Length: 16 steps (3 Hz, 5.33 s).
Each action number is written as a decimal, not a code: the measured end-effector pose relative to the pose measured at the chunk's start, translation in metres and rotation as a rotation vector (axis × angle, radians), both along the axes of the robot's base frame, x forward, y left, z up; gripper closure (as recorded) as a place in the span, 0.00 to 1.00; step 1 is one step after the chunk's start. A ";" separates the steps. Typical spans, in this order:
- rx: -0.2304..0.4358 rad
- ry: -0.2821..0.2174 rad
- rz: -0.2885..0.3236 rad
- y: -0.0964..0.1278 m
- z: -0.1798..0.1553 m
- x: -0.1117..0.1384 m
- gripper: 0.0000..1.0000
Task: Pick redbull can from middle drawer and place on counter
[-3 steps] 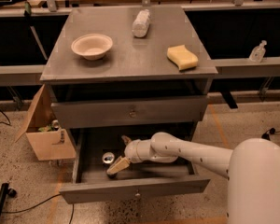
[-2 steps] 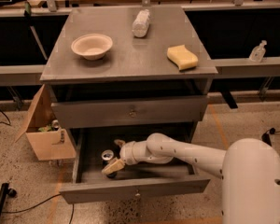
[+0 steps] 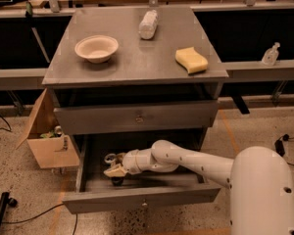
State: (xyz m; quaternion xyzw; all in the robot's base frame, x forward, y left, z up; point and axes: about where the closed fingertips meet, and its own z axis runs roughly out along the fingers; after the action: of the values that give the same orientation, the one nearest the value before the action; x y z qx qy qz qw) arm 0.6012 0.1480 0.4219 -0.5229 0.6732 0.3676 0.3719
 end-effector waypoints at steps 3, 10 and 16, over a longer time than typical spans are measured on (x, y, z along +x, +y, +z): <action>0.017 -0.144 -0.270 -0.096 0.158 -0.039 1.00; 0.054 -0.372 -0.348 -0.202 0.481 0.015 1.00; 0.058 -0.306 -0.460 -0.194 0.493 0.217 0.61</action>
Offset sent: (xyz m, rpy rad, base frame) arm -0.0474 -0.1330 0.1892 0.0163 -0.1672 -0.3492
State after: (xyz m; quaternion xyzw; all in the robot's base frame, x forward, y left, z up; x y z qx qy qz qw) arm 0.8180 -0.0457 0.9147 -0.3948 0.6996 0.2093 0.5575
